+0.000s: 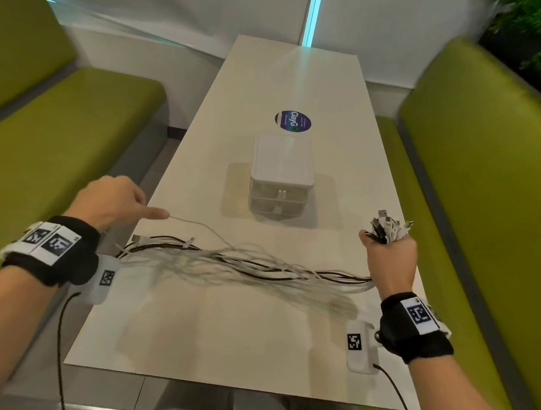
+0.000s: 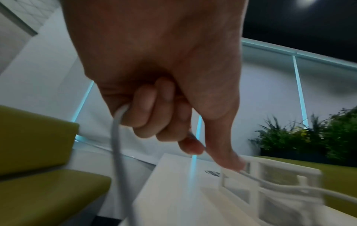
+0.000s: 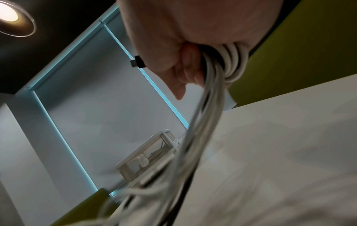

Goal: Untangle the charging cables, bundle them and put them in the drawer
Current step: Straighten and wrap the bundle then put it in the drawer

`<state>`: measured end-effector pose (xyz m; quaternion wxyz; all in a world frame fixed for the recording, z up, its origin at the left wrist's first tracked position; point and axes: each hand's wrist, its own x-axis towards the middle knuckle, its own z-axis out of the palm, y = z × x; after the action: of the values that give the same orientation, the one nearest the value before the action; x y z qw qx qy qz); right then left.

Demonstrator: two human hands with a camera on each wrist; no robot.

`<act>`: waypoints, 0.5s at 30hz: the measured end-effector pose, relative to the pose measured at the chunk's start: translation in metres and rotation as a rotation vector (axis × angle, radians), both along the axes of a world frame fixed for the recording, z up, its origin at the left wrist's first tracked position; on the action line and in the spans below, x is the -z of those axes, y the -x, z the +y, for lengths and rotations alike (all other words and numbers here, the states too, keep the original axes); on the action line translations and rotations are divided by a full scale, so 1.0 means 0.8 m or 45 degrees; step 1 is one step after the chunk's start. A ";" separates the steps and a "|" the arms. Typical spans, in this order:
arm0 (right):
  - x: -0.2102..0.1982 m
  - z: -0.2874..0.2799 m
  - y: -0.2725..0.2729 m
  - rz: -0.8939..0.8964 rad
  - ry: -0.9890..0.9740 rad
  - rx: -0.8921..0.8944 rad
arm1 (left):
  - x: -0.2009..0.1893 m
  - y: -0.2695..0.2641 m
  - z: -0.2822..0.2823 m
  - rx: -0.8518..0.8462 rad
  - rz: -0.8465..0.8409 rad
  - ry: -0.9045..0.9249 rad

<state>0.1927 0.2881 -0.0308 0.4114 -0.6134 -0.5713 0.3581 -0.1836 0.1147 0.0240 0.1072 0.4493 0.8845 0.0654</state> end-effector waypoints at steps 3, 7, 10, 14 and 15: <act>0.001 -0.002 0.010 -0.024 -0.008 -0.035 | 0.017 -0.022 0.002 0.180 -0.051 -0.037; -0.002 -0.001 0.008 0.009 0.002 -0.044 | 0.028 -0.037 0.011 0.405 -0.660 -0.067; -0.003 0.004 0.004 0.046 0.015 -0.049 | 0.030 -0.026 0.010 0.331 -0.712 0.110; -0.003 0.006 0.007 0.060 0.040 -0.117 | 0.029 -0.032 0.015 0.264 -0.365 0.247; -0.003 0.006 0.009 0.058 0.045 -0.140 | 0.028 -0.036 0.018 0.239 -0.270 0.272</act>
<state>0.1854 0.2932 -0.0288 0.3930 -0.5799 -0.5882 0.4042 -0.1546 0.1292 0.0016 0.2527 0.5067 0.8242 0.0077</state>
